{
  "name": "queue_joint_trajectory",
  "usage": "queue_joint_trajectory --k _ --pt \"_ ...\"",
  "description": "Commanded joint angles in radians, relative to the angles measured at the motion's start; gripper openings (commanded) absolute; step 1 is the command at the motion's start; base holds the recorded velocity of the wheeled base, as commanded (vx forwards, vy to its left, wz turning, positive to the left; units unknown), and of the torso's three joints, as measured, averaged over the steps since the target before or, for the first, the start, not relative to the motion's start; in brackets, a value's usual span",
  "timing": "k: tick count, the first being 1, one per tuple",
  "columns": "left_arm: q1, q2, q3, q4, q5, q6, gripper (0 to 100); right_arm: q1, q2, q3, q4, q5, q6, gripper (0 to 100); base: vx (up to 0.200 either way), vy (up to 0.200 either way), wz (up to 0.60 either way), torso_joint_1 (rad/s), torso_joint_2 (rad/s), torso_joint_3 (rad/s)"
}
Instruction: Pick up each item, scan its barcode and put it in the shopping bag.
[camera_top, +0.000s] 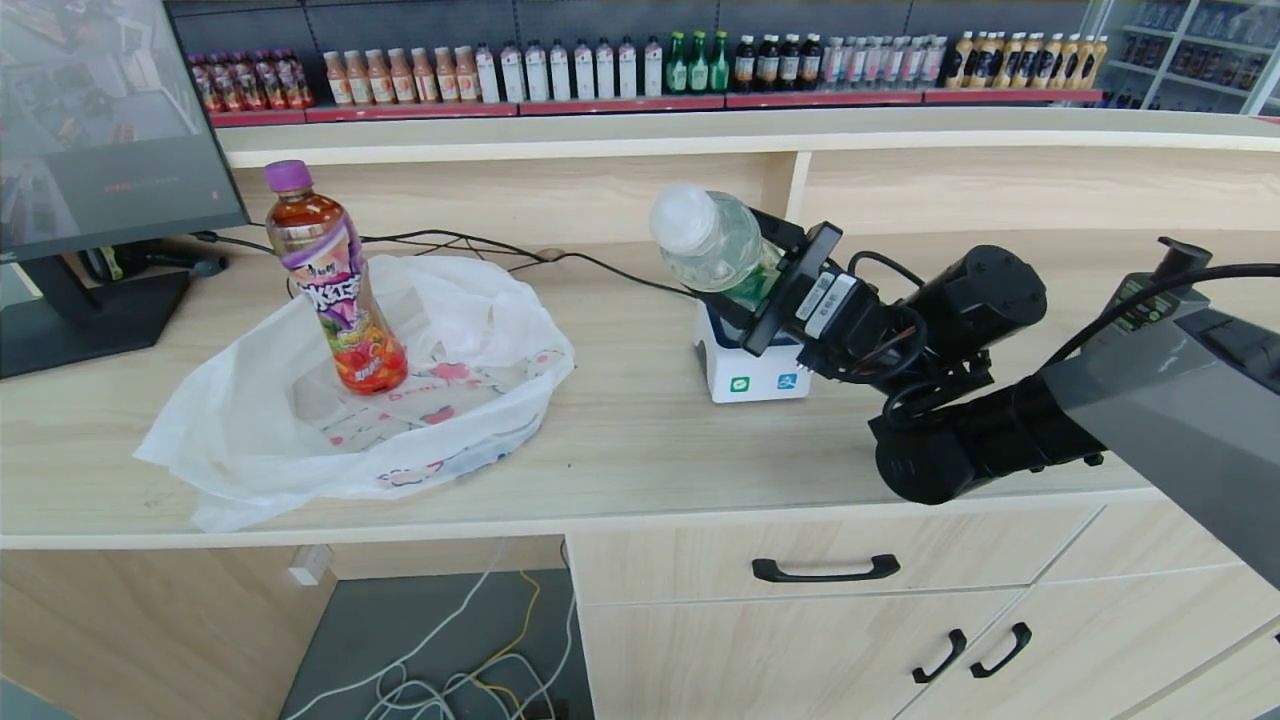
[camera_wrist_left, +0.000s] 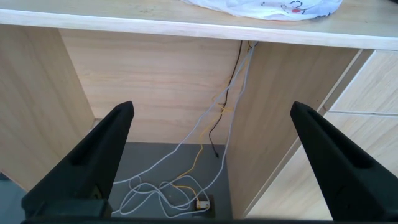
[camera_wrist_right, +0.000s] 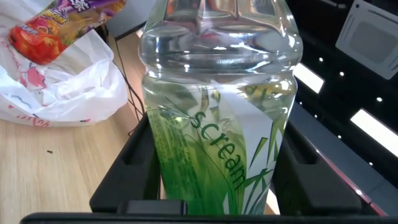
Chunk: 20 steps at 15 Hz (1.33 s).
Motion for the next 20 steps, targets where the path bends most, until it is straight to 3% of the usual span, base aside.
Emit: queue_joint_trajectory --k 1,15,20 --pt "0.0 0.0 0.0 0.0 0.0 0.0 100 0.007 0.002 0.0 -0.001 -0.001 -0.001 0 0.0 0.0 0.0 0.0 0.0 0.0" --pt "0.0 0.0 0.0 0.0 0.0 0.0 100 0.014 -0.021 0.004 -0.001 -0.013 0.005 0 0.0 0.0 0.0 0.0 0.0 0.0" --pt "0.0 0.0 0.0 0.0 0.0 -0.002 100 0.047 -0.041 0.007 -0.001 -0.073 0.021 0 0.0 0.0 0.0 0.0 0.0 0.0"
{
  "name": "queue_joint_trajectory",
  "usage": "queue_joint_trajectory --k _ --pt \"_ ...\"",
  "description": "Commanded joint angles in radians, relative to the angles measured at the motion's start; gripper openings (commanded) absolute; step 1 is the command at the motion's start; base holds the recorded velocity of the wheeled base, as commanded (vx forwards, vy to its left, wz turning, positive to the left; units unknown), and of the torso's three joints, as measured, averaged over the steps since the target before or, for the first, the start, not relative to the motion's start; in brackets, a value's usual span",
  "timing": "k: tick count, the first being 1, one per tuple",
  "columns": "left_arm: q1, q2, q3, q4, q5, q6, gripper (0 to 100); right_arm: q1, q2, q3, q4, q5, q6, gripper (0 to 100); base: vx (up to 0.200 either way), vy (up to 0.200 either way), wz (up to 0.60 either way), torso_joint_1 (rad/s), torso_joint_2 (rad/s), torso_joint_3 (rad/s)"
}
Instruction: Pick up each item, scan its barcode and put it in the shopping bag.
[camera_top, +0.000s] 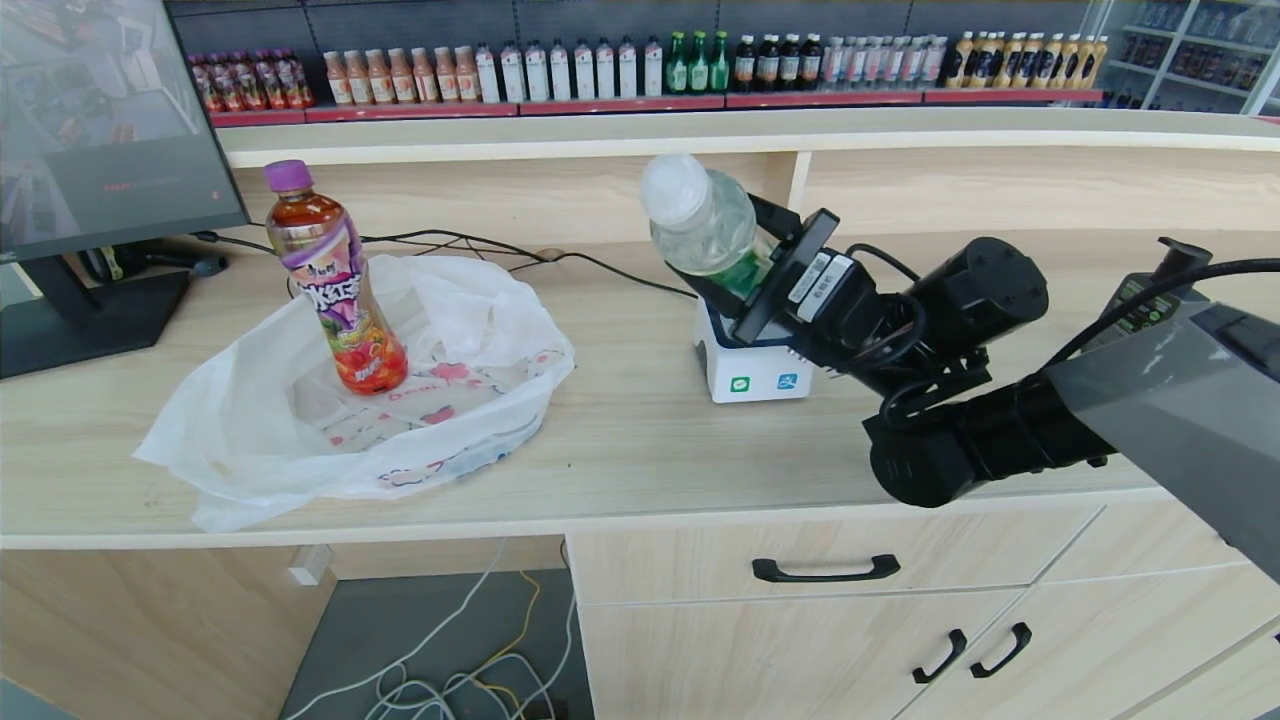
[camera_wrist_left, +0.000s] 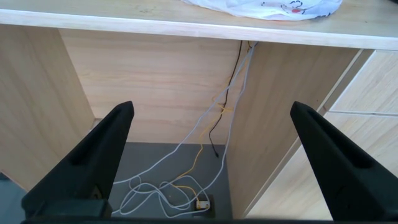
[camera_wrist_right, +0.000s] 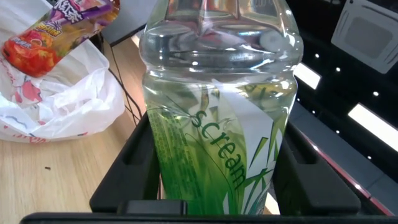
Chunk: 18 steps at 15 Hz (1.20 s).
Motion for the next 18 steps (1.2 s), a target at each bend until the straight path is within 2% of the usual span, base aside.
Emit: queue_joint_trajectory --k 1,4,6,10,14,16,18 --pt "0.0 0.0 0.0 0.0 0.0 0.0 100 0.022 -0.016 0.004 -0.002 -0.021 0.005 0 0.0 0.0 0.0 0.0 0.0 0.0" --pt "0.0 0.0 0.0 0.0 0.0 0.0 100 0.059 -0.03 0.018 -0.002 -0.098 0.04 0 0.0 0.0 0.0 0.0 0.0 0.0" --pt "0.0 0.0 0.0 0.0 0.0 0.0 100 0.086 -0.054 0.044 -0.002 -0.195 0.093 0 0.0 0.0 0.0 0.0 0.0 0.0" --pt "0.0 0.0 0.0 0.0 0.0 0.0 100 0.131 -0.13 0.185 -0.002 -0.38 0.206 0 0.0 0.0 0.0 0.0 0.0 0.0" --pt "0.0 0.0 0.0 0.0 0.0 0.0 100 0.162 -0.182 0.223 -0.002 -0.4 0.283 0 0.0 0.0 0.0 0.0 0.0 0.0" --pt "0.0 0.0 0.0 0.0 0.0 0.0 100 0.198 -0.2 0.228 -0.002 -0.477 0.358 0 0.0 0.0 0.0 0.0 0.0 0.0" --pt "0.0 0.0 0.0 0.0 0.0 0.0 100 0.217 -0.229 0.241 -0.002 -0.601 0.425 0 0.0 0.0 0.0 0.0 0.0 0.0"
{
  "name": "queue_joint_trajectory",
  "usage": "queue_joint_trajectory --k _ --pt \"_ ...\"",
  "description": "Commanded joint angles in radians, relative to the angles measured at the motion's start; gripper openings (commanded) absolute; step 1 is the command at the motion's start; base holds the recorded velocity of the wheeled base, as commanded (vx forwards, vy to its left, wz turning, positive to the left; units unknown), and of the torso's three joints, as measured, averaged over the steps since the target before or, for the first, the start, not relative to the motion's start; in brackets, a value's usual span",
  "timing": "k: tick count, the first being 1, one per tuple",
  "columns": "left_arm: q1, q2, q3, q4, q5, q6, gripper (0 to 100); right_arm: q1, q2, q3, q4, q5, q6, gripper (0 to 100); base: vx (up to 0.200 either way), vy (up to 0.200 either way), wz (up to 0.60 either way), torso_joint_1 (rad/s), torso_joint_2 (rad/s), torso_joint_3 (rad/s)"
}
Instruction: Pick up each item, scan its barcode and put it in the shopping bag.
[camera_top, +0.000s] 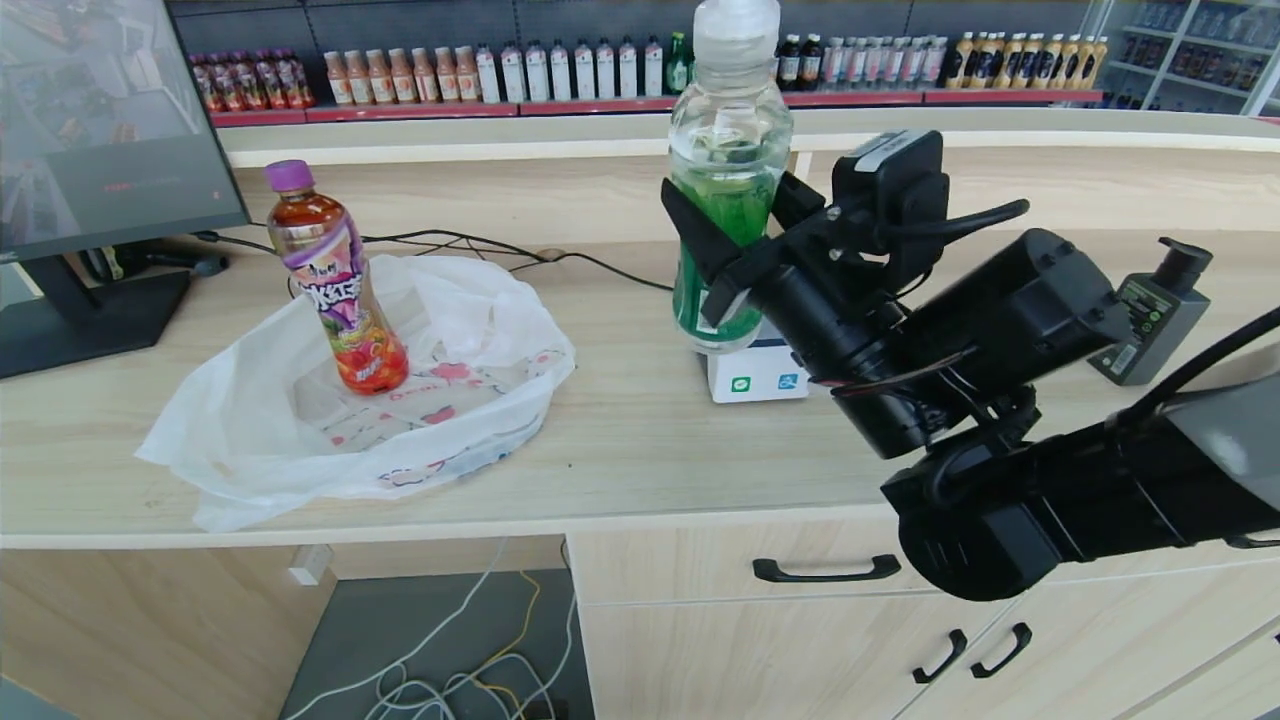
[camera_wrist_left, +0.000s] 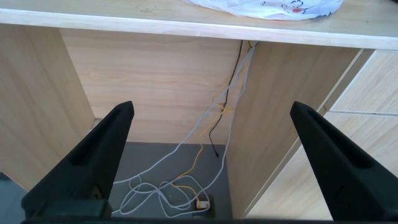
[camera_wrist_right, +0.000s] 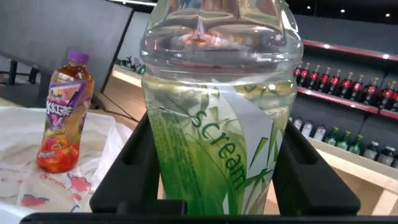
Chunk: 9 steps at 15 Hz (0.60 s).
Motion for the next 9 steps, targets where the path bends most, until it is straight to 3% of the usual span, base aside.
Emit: queue_joint_trajectory --k 1,9 --pt "0.0 0.0 0.0 0.0 0.0 0.0 100 0.015 -0.039 0.018 -0.002 -0.035 0.033 0 0.0 0.0 0.0 0.0 0.0 0.0" --pt "0.0 0.0 0.0 0.0 0.0 0.0 100 0.013 -0.126 0.199 -0.002 -0.131 0.185 0 0.0 0.0 0.0 0.0 0.0 0.0"
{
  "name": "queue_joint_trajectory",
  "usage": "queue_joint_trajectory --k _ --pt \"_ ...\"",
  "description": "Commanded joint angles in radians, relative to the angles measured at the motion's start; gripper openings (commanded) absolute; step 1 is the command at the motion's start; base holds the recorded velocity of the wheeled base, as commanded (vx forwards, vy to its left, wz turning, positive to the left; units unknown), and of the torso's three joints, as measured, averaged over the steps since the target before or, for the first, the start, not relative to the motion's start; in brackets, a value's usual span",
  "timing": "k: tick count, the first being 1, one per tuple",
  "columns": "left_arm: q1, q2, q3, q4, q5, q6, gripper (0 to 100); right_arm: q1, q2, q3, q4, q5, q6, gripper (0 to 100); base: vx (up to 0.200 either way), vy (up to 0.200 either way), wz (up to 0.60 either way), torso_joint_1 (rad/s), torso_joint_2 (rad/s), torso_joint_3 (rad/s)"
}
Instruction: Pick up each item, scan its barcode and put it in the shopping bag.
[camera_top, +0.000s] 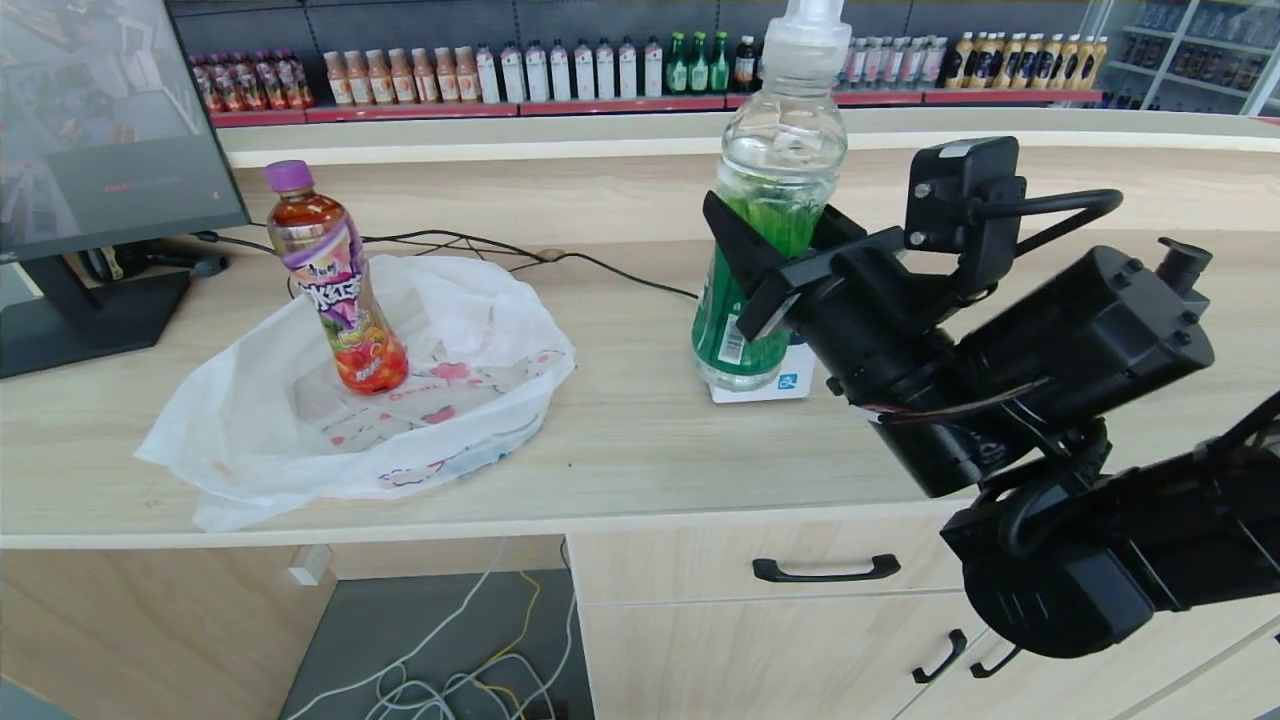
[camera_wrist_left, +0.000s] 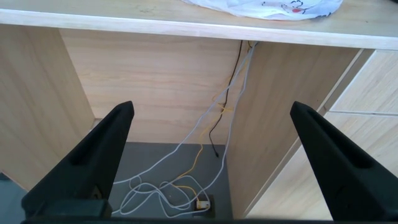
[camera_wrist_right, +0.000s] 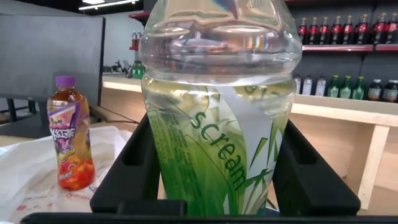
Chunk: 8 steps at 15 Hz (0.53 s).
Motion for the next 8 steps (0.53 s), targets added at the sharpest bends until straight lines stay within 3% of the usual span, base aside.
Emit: queue_joint_trajectory --k 1,8 --pt "0.0 0.0 0.0 0.0 0.0 -0.001 100 -0.003 -0.037 0.047 -0.003 -0.023 0.022 0 0.0 0.0 0.0 0.0 0.0 0.0" --pt "0.0 0.0 0.0 0.0 0.0 -0.001 100 -0.003 -0.041 0.072 -0.003 -0.034 0.05 0 0.0 0.0 0.0 0.0 0.0 0.0"
